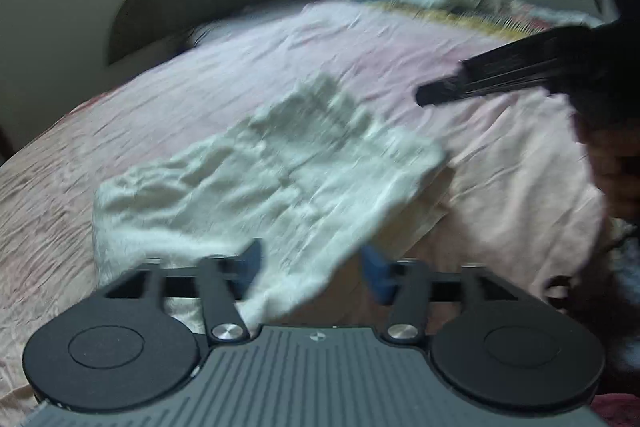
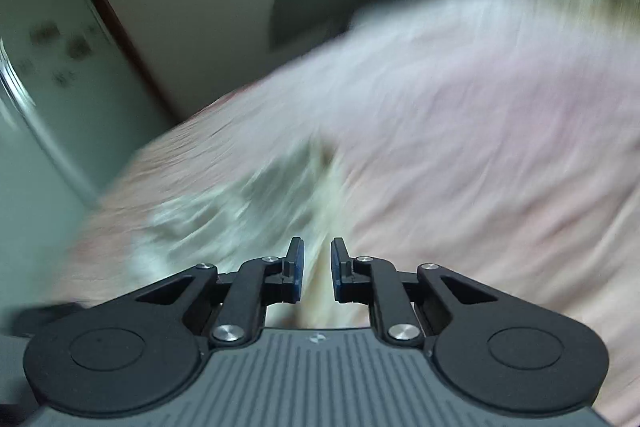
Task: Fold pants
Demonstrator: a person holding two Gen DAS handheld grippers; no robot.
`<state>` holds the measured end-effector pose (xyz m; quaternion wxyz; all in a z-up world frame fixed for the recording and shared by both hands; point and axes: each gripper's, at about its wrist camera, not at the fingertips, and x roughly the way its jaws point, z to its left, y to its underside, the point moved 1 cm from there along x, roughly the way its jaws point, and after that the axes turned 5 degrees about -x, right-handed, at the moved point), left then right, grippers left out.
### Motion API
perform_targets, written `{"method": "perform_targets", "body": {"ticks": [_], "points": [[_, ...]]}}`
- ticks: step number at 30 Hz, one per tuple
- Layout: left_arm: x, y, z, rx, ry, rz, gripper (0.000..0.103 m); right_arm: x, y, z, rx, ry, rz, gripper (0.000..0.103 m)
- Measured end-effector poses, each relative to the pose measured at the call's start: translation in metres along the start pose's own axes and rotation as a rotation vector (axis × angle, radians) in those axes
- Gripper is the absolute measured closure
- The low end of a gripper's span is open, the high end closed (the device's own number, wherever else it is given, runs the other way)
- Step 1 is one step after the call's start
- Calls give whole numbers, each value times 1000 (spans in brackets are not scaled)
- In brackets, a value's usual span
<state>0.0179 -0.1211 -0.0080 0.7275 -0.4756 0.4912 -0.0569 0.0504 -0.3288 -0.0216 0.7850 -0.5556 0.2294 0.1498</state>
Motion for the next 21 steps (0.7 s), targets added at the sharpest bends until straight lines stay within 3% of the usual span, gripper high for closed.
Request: {"method": "perform_targets", "body": {"ticks": [1, 2, 5, 6, 8, 9, 10, 13, 15, 16, 18, 21], "points": [[-6, -2, 3, -20, 18, -20, 26, -4, -5, 11, -72, 13, -33, 89], [-11, -4, 9, -47, 38, -35, 26, -4, -7, 20, -115, -26, -42, 89], [-5, -5, 26, -133, 21, -19, 26, 20, -1, 37, -142, -207, 79, 89], [2, -2, 30, -145, 9, 13, 29, 31, 5, 38, -158, -203, 123, 89], [19, 7, 36, -157, 5, 99, 38, 46, 16, 31, -177, -115, 163, 90], [21, 10, 37, -165, 15, 123, 45, 47, 17, 24, -148, -77, 166, 90], [18, 10, 39, -171, 29, 110, 45, 40, 15, 21, -114, -70, 153, 89], [5, 3, 44, -188, 67, 39, 36, 15, 11, 34, -167, -161, 102, 86], [3, -3, 55, -235, 63, 22, 35, 19, 13, 48, -240, -183, 136, 78], [4, -4, 64, -273, 57, 29, 35, 25, 18, 49, -276, -181, 171, 72], [3, -5, 90, -384, 44, 33, 34, 37, 24, 46, -307, -137, 219, 72], [5, 0, 142, -571, 13, 30, 22, 24, 7, 27, -183, -149, 131, 70]]}}
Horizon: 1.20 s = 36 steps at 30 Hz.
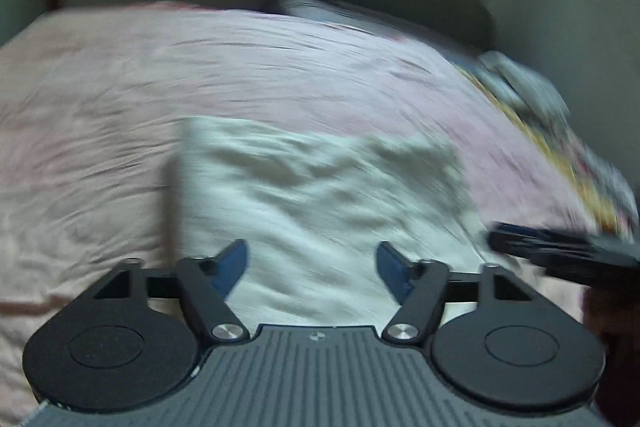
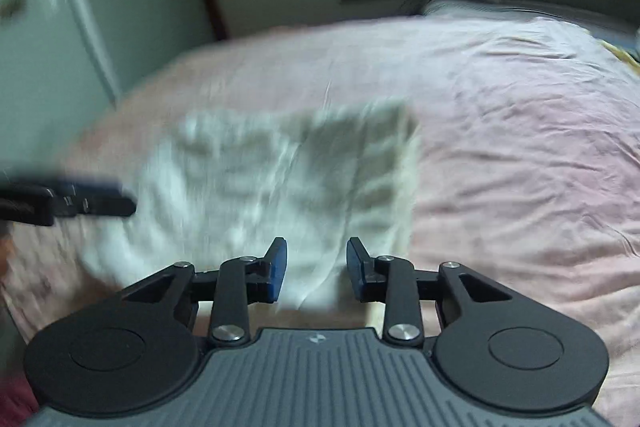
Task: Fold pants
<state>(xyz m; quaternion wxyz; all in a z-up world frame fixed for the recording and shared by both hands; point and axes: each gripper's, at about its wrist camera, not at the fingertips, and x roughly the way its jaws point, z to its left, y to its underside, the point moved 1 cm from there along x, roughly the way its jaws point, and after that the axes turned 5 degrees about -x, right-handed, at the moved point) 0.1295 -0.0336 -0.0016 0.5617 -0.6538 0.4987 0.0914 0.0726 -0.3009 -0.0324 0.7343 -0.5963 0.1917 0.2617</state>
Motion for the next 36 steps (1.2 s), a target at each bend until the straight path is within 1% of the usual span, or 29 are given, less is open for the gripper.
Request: {"method": "perform_targets", "body": {"ticks": [1, 2, 3, 4, 6, 7, 9, 10, 11, 12, 13, 15, 16, 17, 18, 19, 20, 21, 22, 23, 24, 25, 27, 29, 31, 34, 36], "points": [[2, -7, 16, -63, -14, 2, 21, -3, -6, -10, 46, 0, -34, 58], [7, -13, 29, -113, -7, 18, 20, -2, -11, -20, 85, -1, -48, 33], [13, -20, 41, -150, 16, 48, 20, 6, -15, -30, 103, -22, -42, 23], [20, -25, 51, -180, 46, 83, 20, 16, -16, -40, 111, -50, -25, 23], [33, -31, 65, -223, 105, 149, 20, 39, -16, -60, 179, -60, 46, 23], [40, -32, 70, -240, 140, 179, 20, 50, -14, -71, 230, -108, 81, 23], [53, -30, 78, -281, 199, 245, 20, 64, -11, -87, 330, -231, 106, 23], [59, -30, 80, -294, 234, 270, 19, 72, -10, -92, 361, -315, 127, 22], [65, -29, 82, -297, 254, 289, 19, 79, -9, -94, 375, -379, 139, 22], [71, -28, 82, -297, 260, 301, 19, 86, -11, -94, 371, -395, 152, 22], [76, -29, 81, -295, 275, 303, 16, 94, -13, -93, 360, -414, 173, 22], [82, -30, 77, -293, 300, 297, 9, 103, -18, -89, 347, -465, 184, 21], [85, -30, 74, -295, 294, 293, 8, 109, -21, -89, 354, -483, 186, 21], [86, -30, 71, -288, 285, 287, 9, 115, -23, -90, 369, -497, 183, 22], [85, -30, 67, -270, 270, 281, 16, 119, -24, -89, 382, -505, 177, 24], [83, -29, 63, -245, 244, 275, 29, 120, -24, -87, 373, -496, 179, 40], [80, -27, 60, -214, 206, 264, 38, 120, -23, -84, 353, -462, 189, 63], [77, -25, 59, -190, 166, 253, 57, 119, -21, -82, 343, -431, 193, 67], [73, -23, 60, -182, 151, 243, 73, 115, -19, -83, 353, -433, 182, 74], [69, -22, 62, -195, 165, 228, 78, 109, -17, -82, 365, -443, 170, 81], [65, -22, 65, -210, 174, 214, 88, 105, -16, -80, 370, -445, 157, 81], [61, -23, 66, -216, 174, 201, 92, 100, -18, -76, 358, -438, 145, 82], [49, -26, 59, -178, 159, 153, 95, 90, -27, -64, 308, -429, 123, 83], [36, -32, 53, -133, 139, 108, 95, 82, -42, -53, 258, -447, 90, 82], [25, -42, 54, -114, 123, 70, 95, 78, -62, -44, 206, -476, 54, 82], [10, -69, 59, -67, 66, -21, 95, 83, -95, -32, 135, -501, 4, 82], [13, -92, 64, -37, 28, -52, 95, 98, -118, -27, 120, -516, -30, 82]]}}
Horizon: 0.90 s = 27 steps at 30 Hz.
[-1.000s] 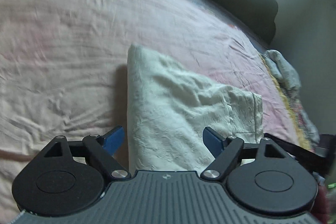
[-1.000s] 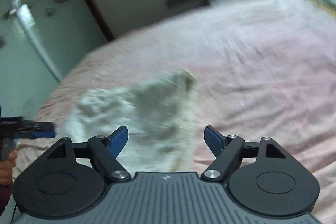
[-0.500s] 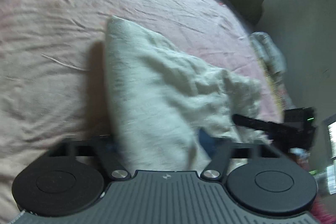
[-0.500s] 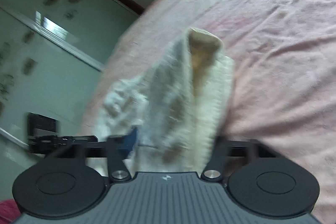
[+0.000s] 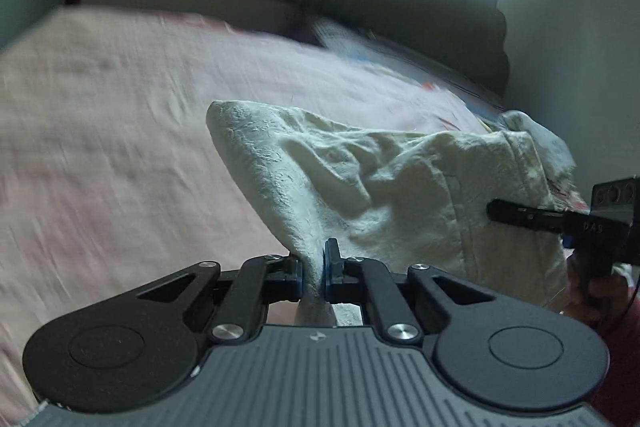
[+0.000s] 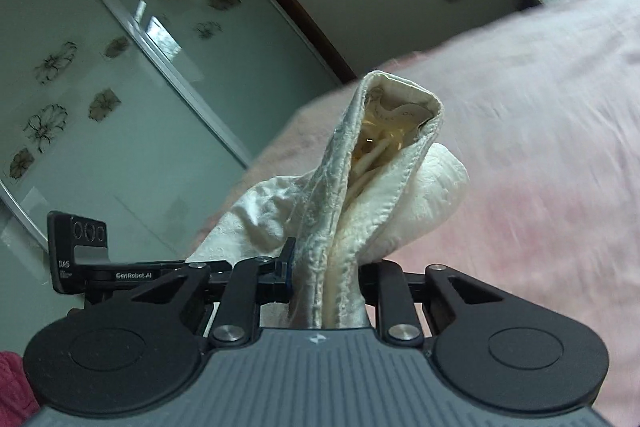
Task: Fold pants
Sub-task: 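Grasp the folded pants edge with the left gripper while the right gripper grasps its corner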
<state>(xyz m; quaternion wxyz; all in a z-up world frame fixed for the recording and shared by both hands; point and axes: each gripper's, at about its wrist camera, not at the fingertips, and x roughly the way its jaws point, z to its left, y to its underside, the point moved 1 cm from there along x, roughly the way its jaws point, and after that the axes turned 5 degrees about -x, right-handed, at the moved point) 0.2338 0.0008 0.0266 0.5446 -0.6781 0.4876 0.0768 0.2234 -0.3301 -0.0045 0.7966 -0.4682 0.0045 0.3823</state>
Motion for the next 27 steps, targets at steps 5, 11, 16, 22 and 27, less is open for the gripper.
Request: {"method": "perform_targets", "body": {"ticks": [5, 11, 16, 22, 27], "points": [[37, -50, 30, 7, -130, -9, 95, 66, -44, -17, -36, 13, -7, 82], [82, -63, 63, 19, -262, 35, 95, 135, -55, -41, -28, 83, 51, 82], [86, -64, 65, 52, -280, 27, 94, 146, -54, -56, 1, 100, 50, 82], [88, -63, 55, 107, -312, 22, 94, 147, -47, -62, 25, 111, 56, 82], [90, -65, 57, 107, -315, 26, 94, 150, -50, -63, 39, 116, 58, 82]]}}
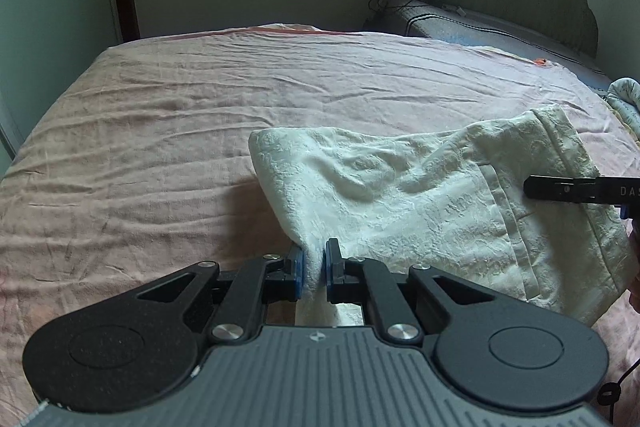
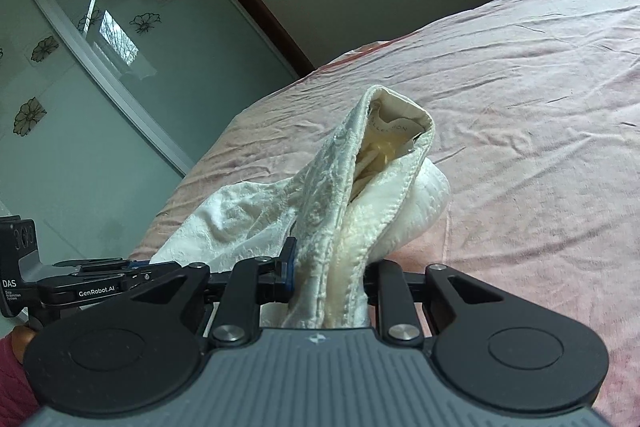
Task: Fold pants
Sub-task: 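Grasp the folded pants edge with the left gripper while the right gripper grasps its corner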
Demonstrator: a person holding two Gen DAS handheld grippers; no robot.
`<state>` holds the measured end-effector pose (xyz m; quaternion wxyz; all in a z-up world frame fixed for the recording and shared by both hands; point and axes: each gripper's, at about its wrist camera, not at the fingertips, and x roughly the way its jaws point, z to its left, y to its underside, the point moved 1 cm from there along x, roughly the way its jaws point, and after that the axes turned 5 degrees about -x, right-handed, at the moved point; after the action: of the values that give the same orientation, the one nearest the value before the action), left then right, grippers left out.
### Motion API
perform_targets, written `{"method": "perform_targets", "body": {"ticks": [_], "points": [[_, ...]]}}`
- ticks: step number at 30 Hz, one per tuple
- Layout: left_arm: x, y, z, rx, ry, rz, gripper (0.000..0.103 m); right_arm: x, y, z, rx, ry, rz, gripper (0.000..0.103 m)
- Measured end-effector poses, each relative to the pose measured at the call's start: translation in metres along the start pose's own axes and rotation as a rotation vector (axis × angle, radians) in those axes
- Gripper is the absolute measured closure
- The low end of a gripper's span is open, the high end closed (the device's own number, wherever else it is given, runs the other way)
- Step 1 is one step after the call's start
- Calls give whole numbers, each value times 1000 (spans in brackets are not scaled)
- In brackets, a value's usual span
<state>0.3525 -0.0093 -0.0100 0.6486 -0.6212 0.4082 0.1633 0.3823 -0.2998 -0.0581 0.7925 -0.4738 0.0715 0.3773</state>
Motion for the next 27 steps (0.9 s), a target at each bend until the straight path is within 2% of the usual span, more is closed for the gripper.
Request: {"method": "perform_targets", "body": {"ticks": [6, 8, 9, 10, 12, 13, 14, 15, 17, 18, 19, 20, 21, 24, 26, 27], "points": [[2, 2, 0, 3, -6, 5, 92, 6, -2, 2, 15, 5, 0, 82], [5, 2, 0, 1, -11, 10, 89, 7, -2, 1, 24, 4, -1, 82], [6, 3, 0, -2, -9, 16, 82, 8, -1, 0, 34, 0, -1, 82], [8, 4, 1, -8, 1, 26, 74, 9, -1, -2, 49, -9, 4, 80], [13, 5, 5, -37, 27, 49, 65, 14, -1, -9, 81, -2, 31, 71], [15, 5, 7, -57, 39, 59, 62, 16, -1, -11, 92, 13, 50, 58], [18, 5, 9, -77, 53, 67, 61, 18, 0, -12, 93, 20, 68, 50], [21, 5, 12, -98, 67, 76, 61, 22, 2, -13, 90, 15, 87, 50], [28, 5, 16, -145, 78, 84, 60, 28, 3, -12, 101, -5, 106, 52], [31, 5, 18, -161, 73, 86, 74, 31, 2, -11, 111, -8, 109, 56], [31, 6, 18, -170, 69, 78, 83, 34, 1, -9, 111, 0, 108, 71], [29, 6, 17, -171, 61, 62, 87, 34, -1, -6, 97, 10, 101, 78], [24, 6, 14, -154, 52, 42, 90, 33, -3, -1, 75, 19, 89, 80], [7, 3, 4, -97, 35, -35, 92, 22, -11, 13, 1, 21, 29, 83], [8, 1, -2, -64, 28, -30, 91, 18, -15, 17, -32, 25, 5, 83], [12, 1, -3, -54, 14, -8, 87, 21, -15, 16, -33, 43, 13, 82]]}}
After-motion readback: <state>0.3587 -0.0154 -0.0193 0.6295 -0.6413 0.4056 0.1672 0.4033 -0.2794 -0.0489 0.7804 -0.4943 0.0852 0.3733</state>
